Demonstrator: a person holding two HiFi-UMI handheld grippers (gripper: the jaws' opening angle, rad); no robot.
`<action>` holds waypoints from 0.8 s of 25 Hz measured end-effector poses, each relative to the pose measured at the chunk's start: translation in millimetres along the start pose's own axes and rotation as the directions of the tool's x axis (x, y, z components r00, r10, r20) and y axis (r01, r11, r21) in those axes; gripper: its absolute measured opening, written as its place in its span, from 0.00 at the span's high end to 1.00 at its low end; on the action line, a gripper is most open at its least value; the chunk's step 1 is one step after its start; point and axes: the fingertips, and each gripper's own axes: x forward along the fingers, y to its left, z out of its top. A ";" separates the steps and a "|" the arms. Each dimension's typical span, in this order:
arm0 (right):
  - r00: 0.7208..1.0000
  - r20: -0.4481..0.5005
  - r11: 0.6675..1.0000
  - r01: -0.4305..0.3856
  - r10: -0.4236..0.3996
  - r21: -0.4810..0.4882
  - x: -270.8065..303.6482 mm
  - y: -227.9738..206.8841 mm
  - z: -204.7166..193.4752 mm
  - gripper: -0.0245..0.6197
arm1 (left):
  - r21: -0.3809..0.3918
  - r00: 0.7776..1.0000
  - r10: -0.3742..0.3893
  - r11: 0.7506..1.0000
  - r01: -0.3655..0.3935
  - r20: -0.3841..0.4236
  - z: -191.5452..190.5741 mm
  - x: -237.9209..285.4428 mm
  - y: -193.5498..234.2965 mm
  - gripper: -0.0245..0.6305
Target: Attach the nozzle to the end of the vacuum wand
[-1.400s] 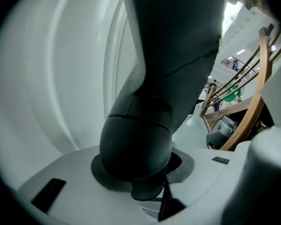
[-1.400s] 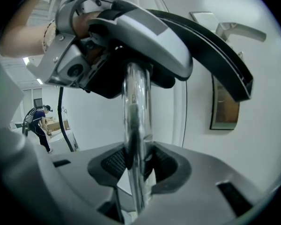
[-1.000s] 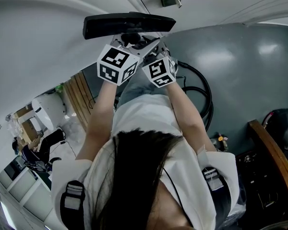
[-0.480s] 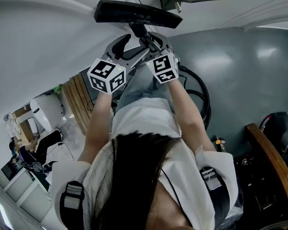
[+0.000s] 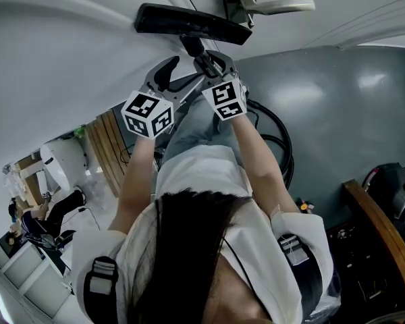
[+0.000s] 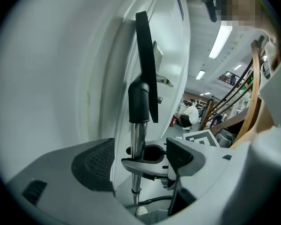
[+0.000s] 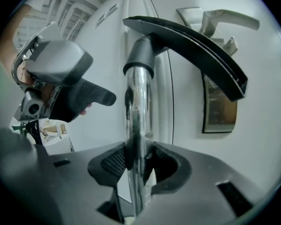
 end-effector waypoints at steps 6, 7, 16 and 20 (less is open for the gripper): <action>1.000 0.002 1.000 -0.004 0.004 0.011 7.8 -5.1 -1.2 0.74 | 0.009 1.000 0.017 1.000 -0.018 0.013 4.1 0.6 8.2 0.45; 1.000 0.002 1.000 -0.004 0.004 0.010 7.9 -5.3 -1.3 0.74 | 0.009 1.000 0.018 1.000 -0.018 0.015 4.5 0.7 8.3 0.45; 1.000 -0.004 1.000 -0.015 0.015 0.007 16.2 -8.2 -4.2 0.74 | 0.006 1.000 0.009 1.000 -0.009 0.020 2.2 1.7 8.7 0.45; 1.000 -0.006 1.000 -0.022 0.022 0.010 16.0 -5.9 -2.6 0.74 | -0.003 1.000 0.020 1.000 -0.019 0.022 0.9 -0.5 10.5 0.45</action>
